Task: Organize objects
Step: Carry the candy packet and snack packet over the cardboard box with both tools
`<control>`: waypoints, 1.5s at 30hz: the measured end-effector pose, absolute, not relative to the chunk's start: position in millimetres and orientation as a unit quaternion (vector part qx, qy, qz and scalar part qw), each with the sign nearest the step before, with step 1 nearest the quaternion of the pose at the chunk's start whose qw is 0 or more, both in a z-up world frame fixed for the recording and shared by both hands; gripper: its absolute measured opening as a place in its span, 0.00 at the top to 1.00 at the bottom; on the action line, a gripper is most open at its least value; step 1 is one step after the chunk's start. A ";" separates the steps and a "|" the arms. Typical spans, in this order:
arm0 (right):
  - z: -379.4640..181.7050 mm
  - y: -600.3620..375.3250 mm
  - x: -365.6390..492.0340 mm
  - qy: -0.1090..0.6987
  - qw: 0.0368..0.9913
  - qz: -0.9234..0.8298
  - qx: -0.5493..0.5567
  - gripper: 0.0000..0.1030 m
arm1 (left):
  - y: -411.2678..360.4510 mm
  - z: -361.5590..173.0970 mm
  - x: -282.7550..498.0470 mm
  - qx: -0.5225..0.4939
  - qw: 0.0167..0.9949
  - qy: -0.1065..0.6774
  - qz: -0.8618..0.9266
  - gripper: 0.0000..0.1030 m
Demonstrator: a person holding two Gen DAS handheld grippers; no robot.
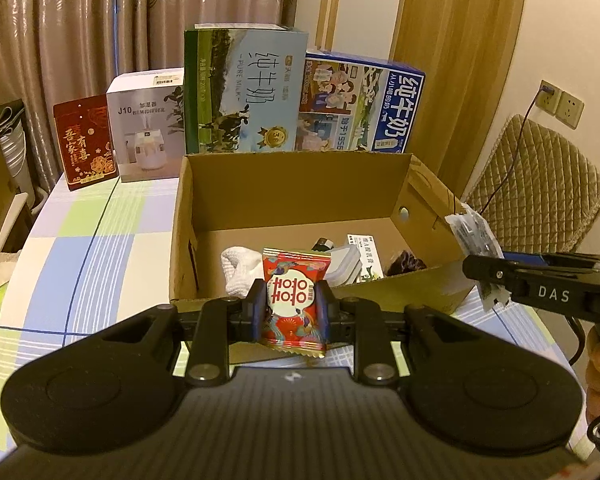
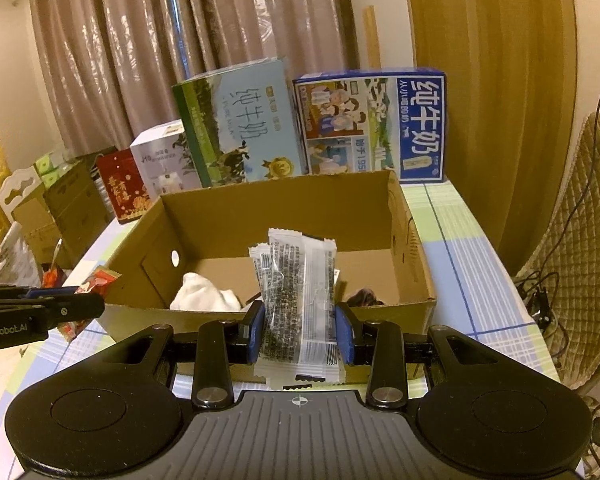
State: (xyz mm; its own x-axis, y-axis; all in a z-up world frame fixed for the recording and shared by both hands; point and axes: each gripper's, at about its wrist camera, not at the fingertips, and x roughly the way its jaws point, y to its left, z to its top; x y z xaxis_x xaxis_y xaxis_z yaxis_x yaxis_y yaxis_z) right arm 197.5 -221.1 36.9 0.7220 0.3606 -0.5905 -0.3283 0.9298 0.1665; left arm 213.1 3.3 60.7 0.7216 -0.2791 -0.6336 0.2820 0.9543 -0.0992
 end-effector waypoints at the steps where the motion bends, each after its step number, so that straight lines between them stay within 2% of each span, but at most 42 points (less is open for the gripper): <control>1: 37.1 -221.1 198.4 0.323 0.928 0.185 0.026 0.67 | 2.6 61.1 213.8 0.001 0.928 0.340 -0.151 0.80; 45: 48.2 -215.5 233.4 0.299 0.940 0.160 0.040 0.67 | -9.9 61.5 264.8 -0.012 0.938 0.322 -0.129 0.80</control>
State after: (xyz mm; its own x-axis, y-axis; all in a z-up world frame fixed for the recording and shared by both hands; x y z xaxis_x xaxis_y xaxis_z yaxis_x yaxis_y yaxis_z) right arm 233.4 -215.5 48.2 0.7696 0.3240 -0.5502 -0.2764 0.9458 0.1703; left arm 264.8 -9.9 61.5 0.7587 -0.2497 -0.6016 0.2343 0.9664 -0.1055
